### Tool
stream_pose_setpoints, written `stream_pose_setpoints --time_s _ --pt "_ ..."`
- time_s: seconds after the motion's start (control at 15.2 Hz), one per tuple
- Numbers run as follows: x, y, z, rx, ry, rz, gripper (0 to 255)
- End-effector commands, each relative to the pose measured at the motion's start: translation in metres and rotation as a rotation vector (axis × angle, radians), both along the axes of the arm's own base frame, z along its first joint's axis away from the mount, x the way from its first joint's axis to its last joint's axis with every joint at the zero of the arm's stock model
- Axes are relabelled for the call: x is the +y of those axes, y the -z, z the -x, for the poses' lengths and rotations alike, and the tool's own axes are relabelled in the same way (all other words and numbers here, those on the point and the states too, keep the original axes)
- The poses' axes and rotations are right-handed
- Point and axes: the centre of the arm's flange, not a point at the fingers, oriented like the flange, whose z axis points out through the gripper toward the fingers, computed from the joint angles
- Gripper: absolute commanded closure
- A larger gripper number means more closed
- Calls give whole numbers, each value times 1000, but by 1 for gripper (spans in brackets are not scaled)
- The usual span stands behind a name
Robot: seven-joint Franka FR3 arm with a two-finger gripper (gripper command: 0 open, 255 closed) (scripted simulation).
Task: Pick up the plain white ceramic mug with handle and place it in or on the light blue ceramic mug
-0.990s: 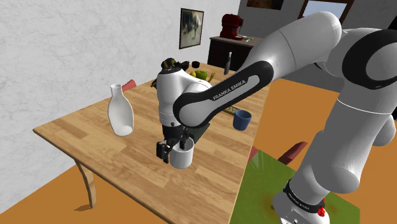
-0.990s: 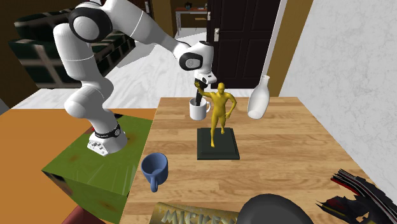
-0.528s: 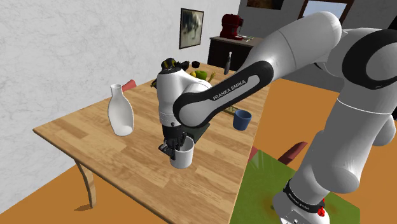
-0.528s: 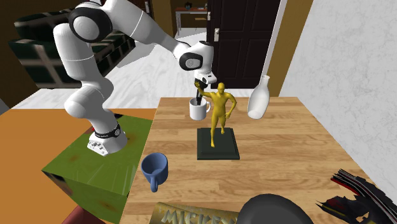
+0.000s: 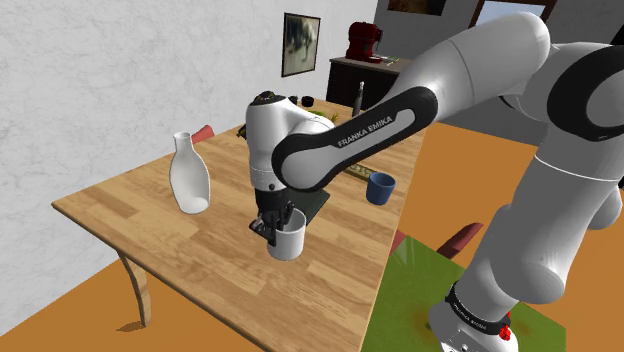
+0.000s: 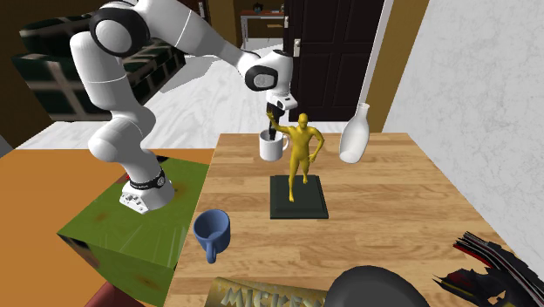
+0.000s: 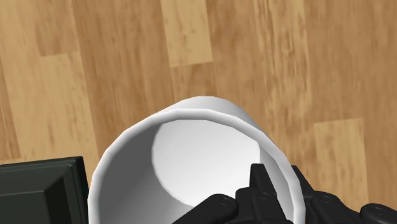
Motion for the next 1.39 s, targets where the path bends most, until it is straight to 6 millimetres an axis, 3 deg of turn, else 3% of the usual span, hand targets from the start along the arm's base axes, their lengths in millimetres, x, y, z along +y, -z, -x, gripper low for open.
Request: stream_pose_setpoints --time_s 0.0,1.32 --pt "0 -11 0 0 0 0 255" --pt "0 -117 0 0 0 0 255"
